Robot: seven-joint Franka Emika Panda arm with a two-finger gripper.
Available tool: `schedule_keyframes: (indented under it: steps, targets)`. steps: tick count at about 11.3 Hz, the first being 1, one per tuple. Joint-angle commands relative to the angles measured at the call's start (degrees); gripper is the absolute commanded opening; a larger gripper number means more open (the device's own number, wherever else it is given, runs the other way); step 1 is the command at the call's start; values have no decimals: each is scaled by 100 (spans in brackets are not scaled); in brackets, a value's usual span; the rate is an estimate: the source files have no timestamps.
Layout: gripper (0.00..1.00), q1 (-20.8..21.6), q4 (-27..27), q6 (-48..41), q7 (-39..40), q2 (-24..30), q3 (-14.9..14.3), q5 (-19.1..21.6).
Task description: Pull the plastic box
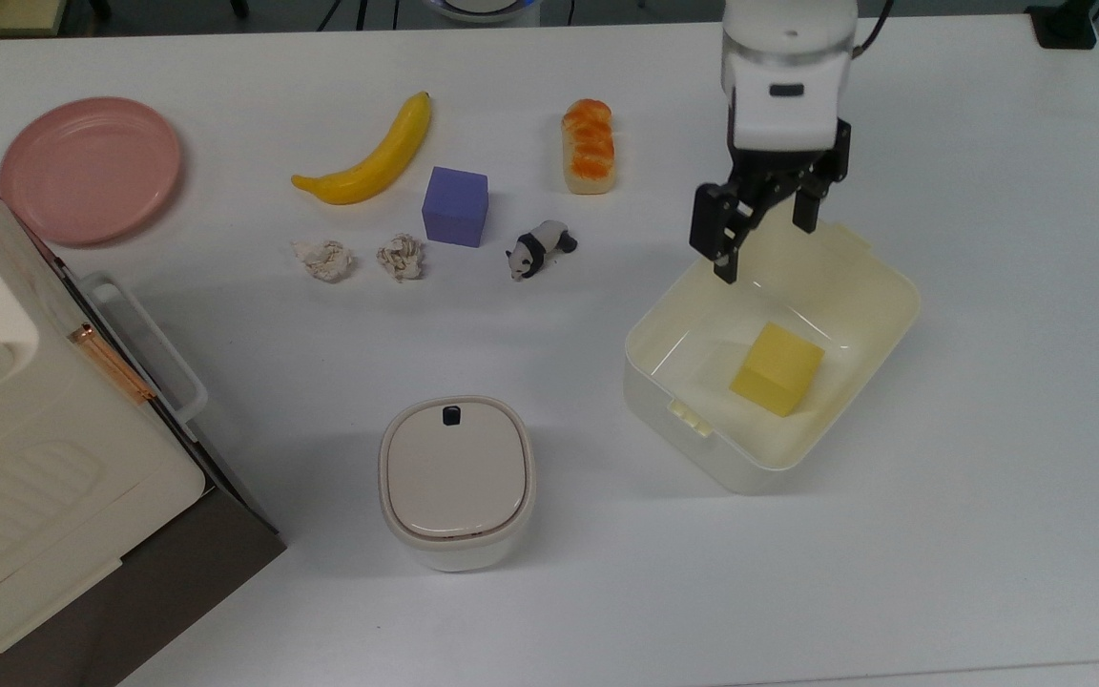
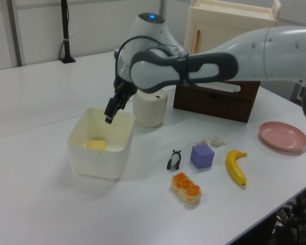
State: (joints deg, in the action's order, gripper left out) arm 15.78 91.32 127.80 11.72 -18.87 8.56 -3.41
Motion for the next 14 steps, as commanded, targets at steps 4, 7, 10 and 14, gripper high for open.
schedule_keyframes:
  steps: [4,7,10,14]
  targets:
    - [100,100,-72,52,295,-442,-21,-607]
    - [100,48,183,25,830,-424,-29,-625]
    - [100,12,569,-36,1226,-223,-38,-652]
    - [100,12,922,-264,1386,32,-56,-660]
